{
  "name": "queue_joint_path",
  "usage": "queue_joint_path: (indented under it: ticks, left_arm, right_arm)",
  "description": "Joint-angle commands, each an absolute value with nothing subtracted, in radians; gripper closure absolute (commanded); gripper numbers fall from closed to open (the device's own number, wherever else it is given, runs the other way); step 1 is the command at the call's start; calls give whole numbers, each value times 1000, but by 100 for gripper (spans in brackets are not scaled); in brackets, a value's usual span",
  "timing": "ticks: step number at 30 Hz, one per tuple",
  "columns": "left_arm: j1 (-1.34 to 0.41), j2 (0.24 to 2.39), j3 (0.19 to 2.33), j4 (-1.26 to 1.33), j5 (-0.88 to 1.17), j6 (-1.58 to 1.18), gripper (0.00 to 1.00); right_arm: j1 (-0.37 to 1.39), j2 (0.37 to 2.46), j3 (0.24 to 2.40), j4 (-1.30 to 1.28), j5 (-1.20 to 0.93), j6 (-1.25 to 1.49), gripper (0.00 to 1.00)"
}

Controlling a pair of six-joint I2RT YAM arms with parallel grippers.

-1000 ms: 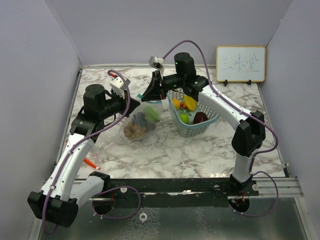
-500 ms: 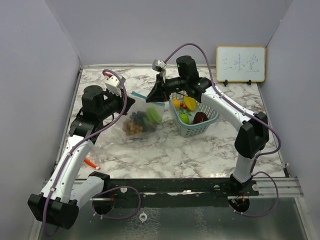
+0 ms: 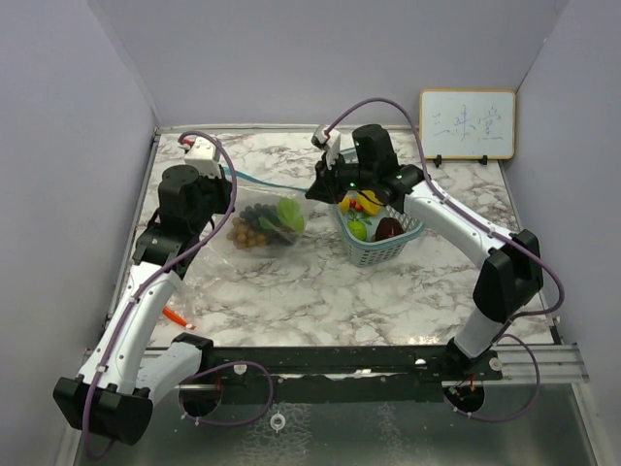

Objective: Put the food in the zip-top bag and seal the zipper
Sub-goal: Zip the zipper food storage bag at the center of the board, then place the zipper food storage bag at the center of the board.

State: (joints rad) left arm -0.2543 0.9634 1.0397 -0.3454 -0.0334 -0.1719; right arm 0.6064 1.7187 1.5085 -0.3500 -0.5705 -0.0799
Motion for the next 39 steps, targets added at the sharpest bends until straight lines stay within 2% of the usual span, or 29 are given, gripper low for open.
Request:
queue_joint_path:
  ticks: [1,6,12,13,15,19,20,23,26,27,28,29,30,33,39]
  left_arm:
    - [-215,958,1095,-306,-298,-163,100]
    - [-215,979,1101,-319,-358,-163,100]
    - [-213,985,1076,-270,-373,-164,100]
    - [-212,990,1072,-257,-377,-170,100]
    - [-212,1004,1068,-227,-379,-184,100]
    - [-209,1053,1084,-196,-465,-225,100]
    - [-205,1073,1096,-208,-508,-244,100]
    - [-171,1137,1146,-260,-547,-303,100]
    - [-151,1187,1170,-278,-485,-327,76]
    - [-148,1195,1169,-274,-451,-335,64]
    - [-144,1192,1167,-265,-410,-335,29]
    - [-142,1185,1167,-250,-362,-324,6]
    - [-141,1173,1168,-235,-323,-311,2]
    - [-140,1118,1185,-206,-292,-281,1]
    - [-140,989,1216,-259,-425,-285,1]
  right_arm:
    - [569,1656,1452,-456,-224,-89,95]
    - [569,1667,1514,-503,-20,-64,95]
    - [569,1689,1585,-512,-74,-56,93]
    - [569,1697,1601,-516,-85,-47,88]
    - [569,1710,1640,-527,-126,-36,66]
    - [569,1705,1715,-517,-237,-3,37]
    - [569,1703,1725,-512,-265,9,33]
    - [572,1706,1745,-506,-367,57,30]
    - [601,1717,1729,-500,-441,100,30]
    - [620,1721,1716,-493,-455,108,30]
    - [643,1726,1707,-488,-459,111,30]
    - [674,1734,1701,-486,-458,110,30]
    - [704,1744,1698,-482,-462,112,30]
    - [788,1776,1673,-422,-507,176,30]
    - [915,1915,1717,-361,-593,289,30]
